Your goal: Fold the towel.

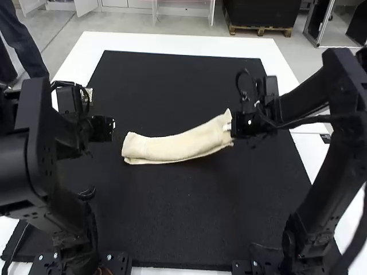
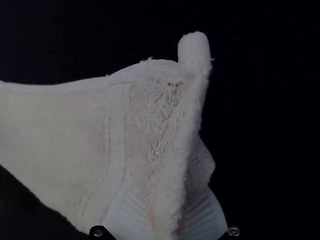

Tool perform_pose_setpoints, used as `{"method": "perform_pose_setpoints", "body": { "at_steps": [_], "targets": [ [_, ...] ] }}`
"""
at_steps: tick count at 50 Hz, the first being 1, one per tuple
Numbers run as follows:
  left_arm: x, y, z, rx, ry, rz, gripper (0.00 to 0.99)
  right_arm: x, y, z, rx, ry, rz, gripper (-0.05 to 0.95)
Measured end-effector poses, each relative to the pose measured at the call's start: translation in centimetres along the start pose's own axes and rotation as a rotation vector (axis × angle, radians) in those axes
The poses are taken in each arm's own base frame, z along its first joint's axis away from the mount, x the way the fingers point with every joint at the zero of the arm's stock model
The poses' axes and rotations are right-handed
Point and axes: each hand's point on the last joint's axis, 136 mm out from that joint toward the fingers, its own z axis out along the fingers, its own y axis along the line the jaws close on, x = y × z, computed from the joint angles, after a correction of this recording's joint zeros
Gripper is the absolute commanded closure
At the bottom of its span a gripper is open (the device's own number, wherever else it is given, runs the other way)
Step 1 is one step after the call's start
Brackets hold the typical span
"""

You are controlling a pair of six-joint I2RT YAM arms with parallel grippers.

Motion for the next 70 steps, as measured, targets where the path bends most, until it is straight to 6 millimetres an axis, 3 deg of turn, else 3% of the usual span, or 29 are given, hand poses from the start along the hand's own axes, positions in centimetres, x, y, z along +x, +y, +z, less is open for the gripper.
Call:
{"method": "perform_pose_setpoints", "body": {
  "at_steps": [7, 24, 61, 70],
  "targets": [
    [0.0, 0.0, 0.0, 0.0, 0.0, 0.0, 0.025, -1.0, 1.6, 0.1, -0.037, -0.011, -0.014, 0.9],
    [0.0, 0.0, 0.0, -0.001, -0.001, 0.0, 0.025, -1.7, 8.1, 2.6, -0.167, 0.011, -0.097, 0.89],
    [-0.4, 0.1, 0.0, -0.004, -0.022, 0.005, 0.025, -0.6, 20.8, 8.7, -0.392, 0.085, -0.221, 0.89],
    [-0.4, 0.1, 0.0, -0.004, -0.021, 0.004, 0.025, -0.1, 22.7, 10.1, -0.422, 0.102, -0.239, 0.89]
  ]
}}
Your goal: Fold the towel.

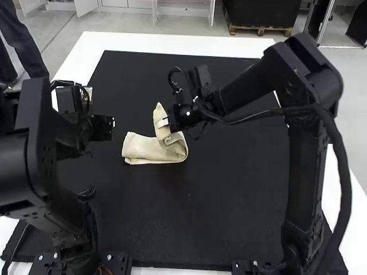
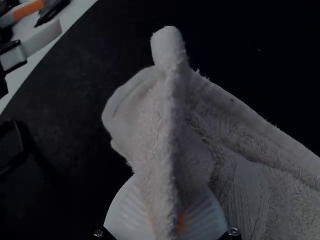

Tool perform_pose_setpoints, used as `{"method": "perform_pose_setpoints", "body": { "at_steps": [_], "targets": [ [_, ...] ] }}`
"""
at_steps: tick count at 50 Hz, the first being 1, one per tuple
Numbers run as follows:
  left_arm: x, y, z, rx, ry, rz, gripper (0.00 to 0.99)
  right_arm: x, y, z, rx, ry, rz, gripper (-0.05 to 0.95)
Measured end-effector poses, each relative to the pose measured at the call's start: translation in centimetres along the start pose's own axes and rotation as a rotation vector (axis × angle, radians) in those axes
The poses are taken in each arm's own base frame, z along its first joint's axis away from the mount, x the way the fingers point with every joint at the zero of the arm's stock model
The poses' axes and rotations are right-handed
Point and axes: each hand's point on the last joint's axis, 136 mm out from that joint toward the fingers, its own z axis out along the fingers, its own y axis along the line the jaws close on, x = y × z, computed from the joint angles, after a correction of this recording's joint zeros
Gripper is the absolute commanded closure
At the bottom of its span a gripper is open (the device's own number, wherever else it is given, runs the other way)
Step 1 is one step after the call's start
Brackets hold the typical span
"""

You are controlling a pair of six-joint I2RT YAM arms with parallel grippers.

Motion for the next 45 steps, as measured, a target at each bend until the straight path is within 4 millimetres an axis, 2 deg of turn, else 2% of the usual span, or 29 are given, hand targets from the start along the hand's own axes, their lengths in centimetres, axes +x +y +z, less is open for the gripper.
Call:
{"method": "perform_pose_setpoints", "body": {
  "at_steps": [19, 38, 41, 45],
  "targets": [
    [0.4, -0.1, 0.0, 0.001, 0.007, -0.001, 0.025, 0.3, 1.7, 2.9, -0.047, 0.02, -0.014, 0.89],
    [0.7, -0.1, -0.1, 0.001, 0.01, -0.002, 0.025, 0.4, 2.2, 5.3, -0.071, 0.027, -0.022, 0.87],
    [0.7, -0.1, -0.1, 0.001, 0.01, -0.002, 0.025, 0.4, 2.1, 5.6, -0.074, 0.029, -0.02, 0.84],
    [0.7, -0.1, -0.1, 0.001, 0.01, -0.002, 0.025, 0.3, 2.1, 5.8, -0.076, 0.028, -0.015, 0.71]
  ]
}}
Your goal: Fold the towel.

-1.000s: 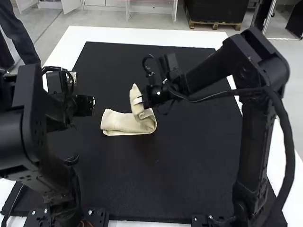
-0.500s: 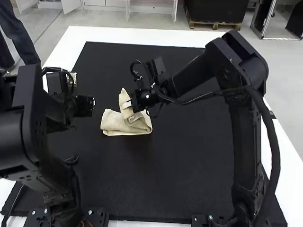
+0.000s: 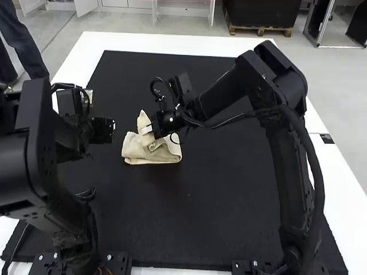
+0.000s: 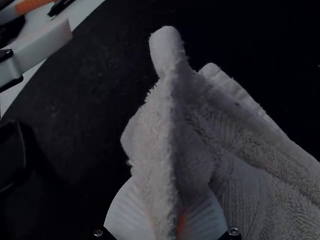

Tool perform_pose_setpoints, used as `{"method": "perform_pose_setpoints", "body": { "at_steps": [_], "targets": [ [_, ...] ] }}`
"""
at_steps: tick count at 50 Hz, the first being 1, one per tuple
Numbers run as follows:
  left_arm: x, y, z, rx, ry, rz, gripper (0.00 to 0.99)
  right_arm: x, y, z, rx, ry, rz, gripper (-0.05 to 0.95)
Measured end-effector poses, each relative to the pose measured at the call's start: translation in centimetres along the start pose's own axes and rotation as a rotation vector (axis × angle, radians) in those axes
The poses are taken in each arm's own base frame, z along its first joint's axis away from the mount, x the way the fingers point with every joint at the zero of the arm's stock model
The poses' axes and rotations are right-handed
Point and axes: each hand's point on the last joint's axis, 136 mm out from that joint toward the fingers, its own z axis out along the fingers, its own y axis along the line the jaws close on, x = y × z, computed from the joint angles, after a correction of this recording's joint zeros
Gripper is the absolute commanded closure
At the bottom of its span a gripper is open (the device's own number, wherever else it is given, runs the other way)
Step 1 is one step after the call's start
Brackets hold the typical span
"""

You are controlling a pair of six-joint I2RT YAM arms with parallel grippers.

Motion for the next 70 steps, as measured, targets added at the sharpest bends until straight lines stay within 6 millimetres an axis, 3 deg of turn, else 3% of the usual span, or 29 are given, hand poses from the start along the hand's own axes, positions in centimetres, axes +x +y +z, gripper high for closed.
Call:
{"method": "perform_pose_setpoints", "body": {
  "at_steps": [2, 7, 14, 16, 17, 18, 20, 21, 31, 51, 65, 70],
  "targets": [
    [0.0, 0.0, 0.0, 0.0, 0.0, 0.0, 0.025, -0.1, 0.0, 0.1, -0.001, -0.003, 0.002, 0.6],
    [-0.1, 0.0, 0.0, -0.001, -0.004, 0.001, 0.025, -0.5, 0.2, 0.0, -0.009, -0.018, 0.005, 0.16],
    [-0.1, 0.0, 0.0, -0.001, -0.005, 0.001, 0.025, -1.4, 0.5, 0.0, -0.018, -0.036, 0.011, 0.02],
    [-0.2, 0.0, 0.0, -0.001, -0.007, 0.001, 0.025, -1.6, 0.5, 0.0, -0.019, -0.041, 0.01, 0.05],
    [-0.2, 0.0, 0.0, -0.001, -0.008, 0.002, 0.025, -1.7, 0.5, 0.0, -0.019, -0.044, 0.01, 0.13],
    [-0.2, 0.0, 0.0, -0.001, -0.009, 0.002, 0.025, -1.8, 0.5, 0.0, -0.02, -0.046, 0.009, 0.3],
    [-0.3, 0.0, 0.0, -0.002, -0.01, 0.002, 0.025, -1.9, 0.6, 0.0, -0.021, -0.047, 0.008, 0.81],
    [-0.3, 0.0, 0.0, -0.002, -0.011, 0.002, 0.025, -1.9, 0.7, 0.0, -0.025, -0.049, 0.009, 0.86],
    [-0.3, 0.0, 0.0, -0.002, -0.013, 0.003, 0.025, -2.4, 1.5, -0.2, -0.081, -0.065, 0.004, 0.88],
    [-0.6, 0.1, 0.0, -0.004, -0.026, 0.005, 0.025, -2.3, 1.3, 0.0, -0.103, -0.09, -0.026, 0.88],
    [-0.8, 0.1, 0.0, -0.005, -0.034, 0.007, 0.025, 3.1, -1.4, 2.1, -0.089, -0.038, 0.009, 0.88],
    [-0.9, 0.1, 0.0, -0.005, -0.037, 0.008, 0.025, 3.9, -2.0, 2.5, -0.089, -0.042, 0.006, 0.88]
  ]
}}
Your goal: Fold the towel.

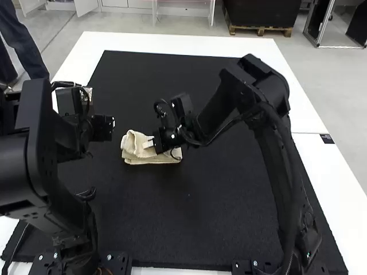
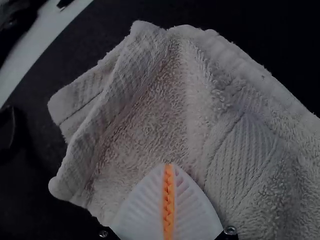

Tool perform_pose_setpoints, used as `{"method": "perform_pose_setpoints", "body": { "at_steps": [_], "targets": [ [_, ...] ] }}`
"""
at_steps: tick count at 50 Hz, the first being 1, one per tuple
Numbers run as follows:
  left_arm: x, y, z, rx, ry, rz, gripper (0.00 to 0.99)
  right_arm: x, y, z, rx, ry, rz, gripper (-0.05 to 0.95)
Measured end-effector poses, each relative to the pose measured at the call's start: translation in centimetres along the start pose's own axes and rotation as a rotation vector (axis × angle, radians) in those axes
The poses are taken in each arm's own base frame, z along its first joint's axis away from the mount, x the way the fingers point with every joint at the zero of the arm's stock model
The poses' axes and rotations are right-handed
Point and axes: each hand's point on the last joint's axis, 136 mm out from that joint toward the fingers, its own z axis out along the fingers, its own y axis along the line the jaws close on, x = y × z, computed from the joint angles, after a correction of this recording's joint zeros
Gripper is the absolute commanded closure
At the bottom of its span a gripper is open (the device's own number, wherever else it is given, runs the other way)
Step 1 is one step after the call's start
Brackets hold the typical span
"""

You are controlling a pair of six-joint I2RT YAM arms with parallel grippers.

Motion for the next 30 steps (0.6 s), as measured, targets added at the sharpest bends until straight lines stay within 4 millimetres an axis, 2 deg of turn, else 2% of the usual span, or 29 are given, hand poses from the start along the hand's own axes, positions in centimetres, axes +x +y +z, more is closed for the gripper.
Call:
{"method": "perform_pose_setpoints", "body": {
  "at_steps": [15, 27, 30],
  "targets": [
    [-0.2, 0.0, 0.0, -0.001, -0.007, 0.001, 0.025, 0.7, -0.7, 0.5, -0.006, -0.026, -0.015, 0.88],
    [-0.3, 0.0, 0.0, -0.002, -0.014, 0.002, 0.025, -0.3, -0.7, 0.1, -0.009, -0.061, 0.02, 0.88],
    [-0.2, 0.0, 0.0, -0.001, -0.009, -0.005, 0.025, -1.3, -0.6, -0.7, -0.005, -0.076, 0.028, 0.88]
  ]
}}
